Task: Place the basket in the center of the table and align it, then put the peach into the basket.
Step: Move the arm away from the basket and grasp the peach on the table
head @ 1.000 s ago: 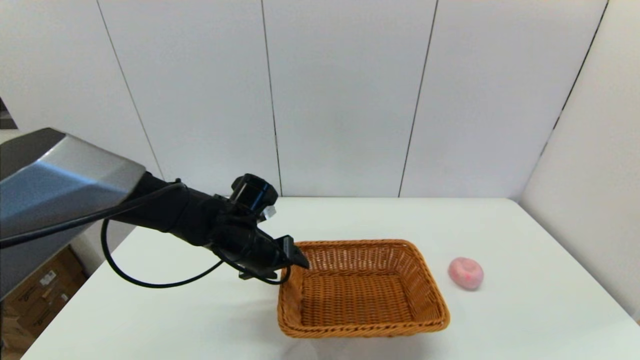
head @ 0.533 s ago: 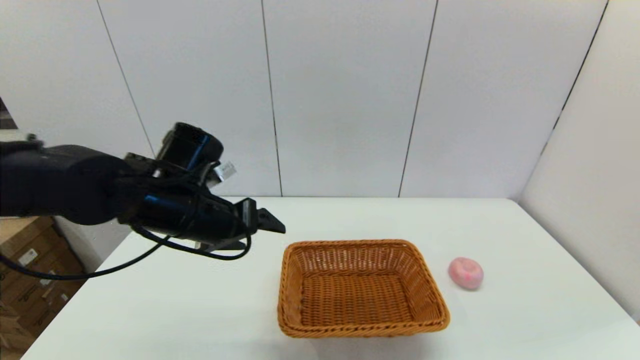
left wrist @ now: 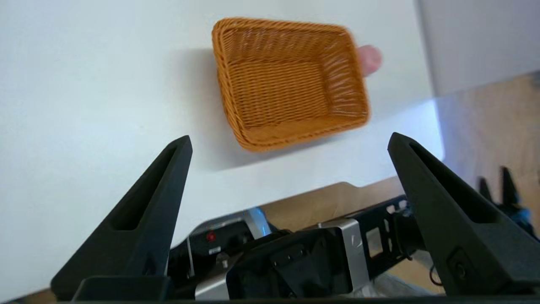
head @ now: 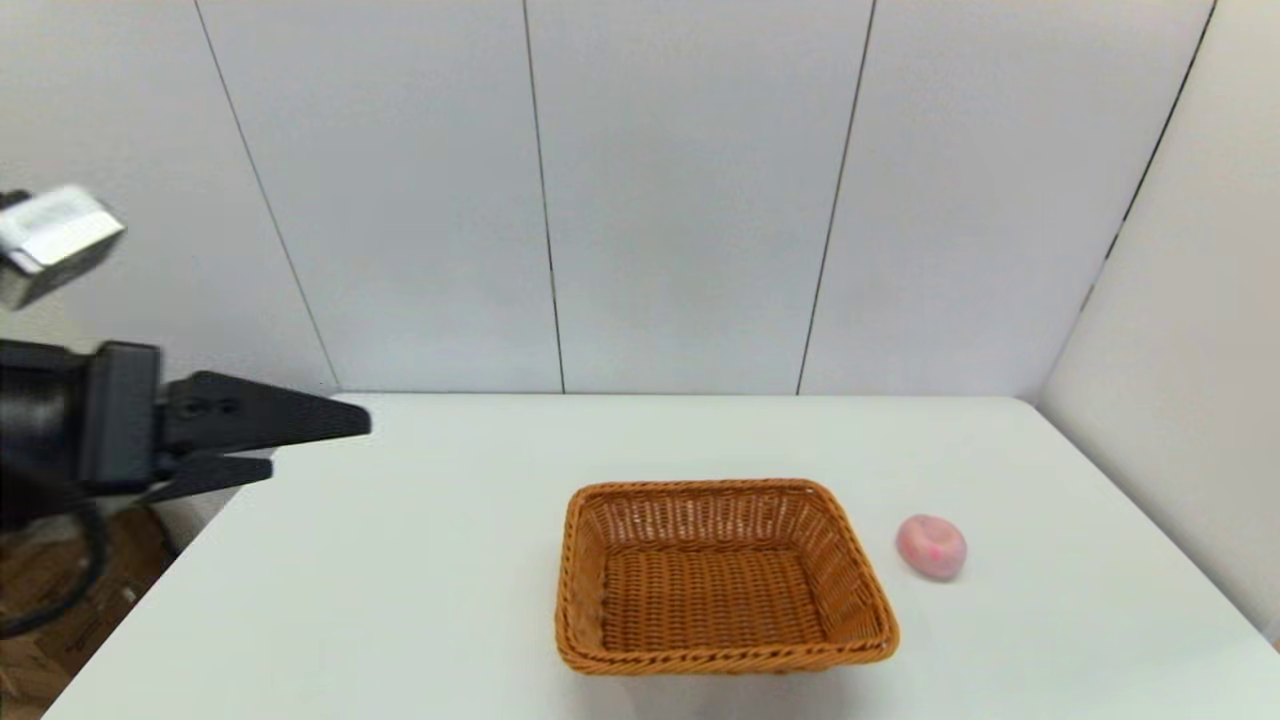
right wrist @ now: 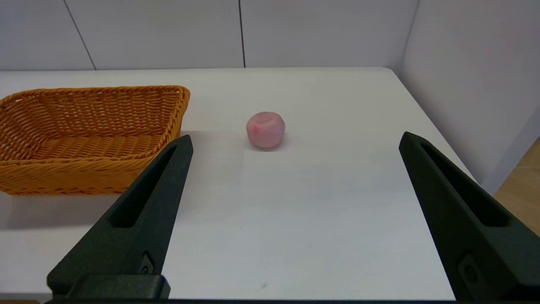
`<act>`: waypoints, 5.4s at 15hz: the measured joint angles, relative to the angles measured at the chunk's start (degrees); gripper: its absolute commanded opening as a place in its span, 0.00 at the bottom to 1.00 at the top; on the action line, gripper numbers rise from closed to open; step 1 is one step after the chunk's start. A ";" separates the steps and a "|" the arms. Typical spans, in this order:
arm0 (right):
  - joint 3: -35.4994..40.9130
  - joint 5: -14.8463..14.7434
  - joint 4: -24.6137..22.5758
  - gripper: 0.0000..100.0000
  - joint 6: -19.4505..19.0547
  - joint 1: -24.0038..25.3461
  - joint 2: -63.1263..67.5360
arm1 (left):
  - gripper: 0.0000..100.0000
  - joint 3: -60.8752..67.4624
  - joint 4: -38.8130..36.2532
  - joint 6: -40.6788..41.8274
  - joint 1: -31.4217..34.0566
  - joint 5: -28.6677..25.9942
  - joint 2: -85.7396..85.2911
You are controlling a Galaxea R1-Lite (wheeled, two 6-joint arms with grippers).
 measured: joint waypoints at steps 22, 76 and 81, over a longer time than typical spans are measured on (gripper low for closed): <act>0.00 0.00 0.00 1.00 0.00 0.00 0.00 | 1.00 50.32 -8.73 20.37 23.65 15.56 -63.15; -40.02 1.28 -20.74 1.00 3.58 3.61 114.35 | 1.00 65.21 -33.28 28.40 23.60 14.02 -66.13; -41.07 1.15 -21.33 1.00 3.88 5.40 116.58 | 1.00 65.21 -33.26 28.39 23.60 14.04 -66.13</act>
